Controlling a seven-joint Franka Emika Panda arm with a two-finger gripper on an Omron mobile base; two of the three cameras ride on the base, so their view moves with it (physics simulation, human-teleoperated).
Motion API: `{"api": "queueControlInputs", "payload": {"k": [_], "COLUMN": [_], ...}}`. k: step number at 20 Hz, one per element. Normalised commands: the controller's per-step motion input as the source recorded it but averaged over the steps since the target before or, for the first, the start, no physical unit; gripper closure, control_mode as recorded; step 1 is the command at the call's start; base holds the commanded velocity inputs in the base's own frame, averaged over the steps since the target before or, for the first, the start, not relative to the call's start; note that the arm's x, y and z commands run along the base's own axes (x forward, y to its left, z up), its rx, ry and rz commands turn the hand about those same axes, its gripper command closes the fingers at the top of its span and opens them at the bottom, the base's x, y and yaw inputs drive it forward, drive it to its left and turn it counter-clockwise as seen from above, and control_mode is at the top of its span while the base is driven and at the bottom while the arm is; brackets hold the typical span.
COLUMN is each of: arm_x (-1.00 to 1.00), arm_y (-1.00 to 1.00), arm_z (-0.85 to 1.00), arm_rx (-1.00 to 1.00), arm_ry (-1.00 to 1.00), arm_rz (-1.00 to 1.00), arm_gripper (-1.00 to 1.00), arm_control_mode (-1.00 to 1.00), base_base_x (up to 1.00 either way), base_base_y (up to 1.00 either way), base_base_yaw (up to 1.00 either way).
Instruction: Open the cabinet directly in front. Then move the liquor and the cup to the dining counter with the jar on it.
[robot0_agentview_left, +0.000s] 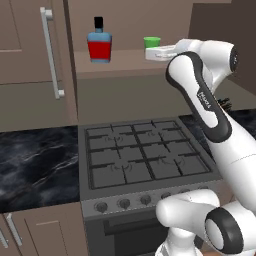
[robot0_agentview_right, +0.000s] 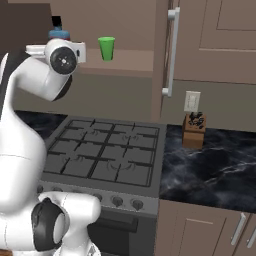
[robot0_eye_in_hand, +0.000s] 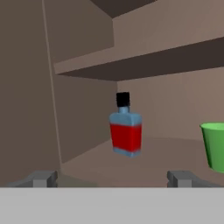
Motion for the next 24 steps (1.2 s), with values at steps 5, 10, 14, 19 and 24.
{"api": "queueControlInputs", "payload": {"k": [5,10,14,19,24], "arm_x": [0.13,0.0,0.0,0.0,0.0], "arm_y": [0.0,-0.09,-0.04,0.0,0.01], "arm_z": [0.19,0.0,0.0,0.0,0.0], "arm_rx": [0.0,0.0,0.0,-0.04,-0.05], "arm_ry": [0.08,0.0,0.0,0.0,0.03], "arm_rz": [0.0,-0.04,-0.17,-0.22,-0.19], "arm_gripper": [-1.0,-1.0,-1.0,-1.0,-1.0], "arm_control_mode": [-1.0,-1.0,-1.0,-1.0,-1.0], "base_base_x": [0.0,0.0,0.0,0.0,0.0], "base_base_y": [0.0,0.0,0.0,0.0,0.0], "base_base_yaw": [0.0,0.0,0.0,0.0,0.0]}}
